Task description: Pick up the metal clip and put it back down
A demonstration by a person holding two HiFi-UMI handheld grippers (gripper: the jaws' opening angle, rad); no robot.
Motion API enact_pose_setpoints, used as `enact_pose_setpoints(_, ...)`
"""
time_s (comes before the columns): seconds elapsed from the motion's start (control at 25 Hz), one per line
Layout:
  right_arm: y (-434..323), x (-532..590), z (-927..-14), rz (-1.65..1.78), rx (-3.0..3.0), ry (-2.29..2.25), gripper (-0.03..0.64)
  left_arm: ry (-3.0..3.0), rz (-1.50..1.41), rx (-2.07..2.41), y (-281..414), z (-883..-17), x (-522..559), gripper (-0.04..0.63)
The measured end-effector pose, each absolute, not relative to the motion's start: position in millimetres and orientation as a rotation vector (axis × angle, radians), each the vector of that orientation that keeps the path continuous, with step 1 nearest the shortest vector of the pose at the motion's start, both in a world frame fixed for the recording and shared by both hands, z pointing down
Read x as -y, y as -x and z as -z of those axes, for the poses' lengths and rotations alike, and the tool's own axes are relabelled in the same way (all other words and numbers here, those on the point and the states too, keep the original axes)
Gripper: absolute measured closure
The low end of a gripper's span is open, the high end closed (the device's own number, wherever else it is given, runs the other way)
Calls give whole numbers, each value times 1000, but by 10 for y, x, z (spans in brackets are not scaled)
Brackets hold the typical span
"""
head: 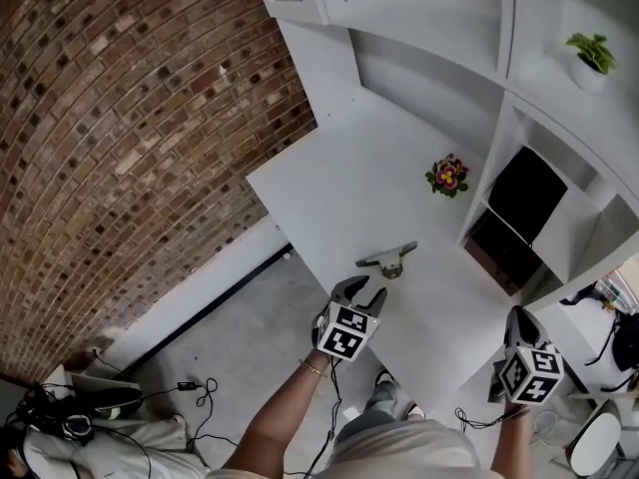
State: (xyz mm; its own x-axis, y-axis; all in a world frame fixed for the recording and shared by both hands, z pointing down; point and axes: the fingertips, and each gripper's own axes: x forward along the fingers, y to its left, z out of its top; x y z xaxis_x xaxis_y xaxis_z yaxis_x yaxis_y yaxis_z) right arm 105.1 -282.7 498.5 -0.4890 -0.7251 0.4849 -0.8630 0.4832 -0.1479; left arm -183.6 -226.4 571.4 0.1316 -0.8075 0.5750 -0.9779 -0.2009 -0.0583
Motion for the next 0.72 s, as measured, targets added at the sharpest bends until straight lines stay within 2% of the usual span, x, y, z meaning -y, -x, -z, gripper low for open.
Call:
enact_pose_setpoints(0.2, -1133, 2824, -5107, -572, 2325, -1381, 617, -2128, -923, 1597, 1798, -6039, 2473, 433)
enact_pose_setpoints(0.52, -1263, 2730, -5329, -617, 2237, -1405, 617, -2247, -1483, 1378, 1751, -6456, 2779, 433)
enact_pose_setpoints(0.72, -1412, 2681, -5436, -656, 2182, -1443, 617, -2265, -1651, 1297, 1780, -6674, 2973, 454)
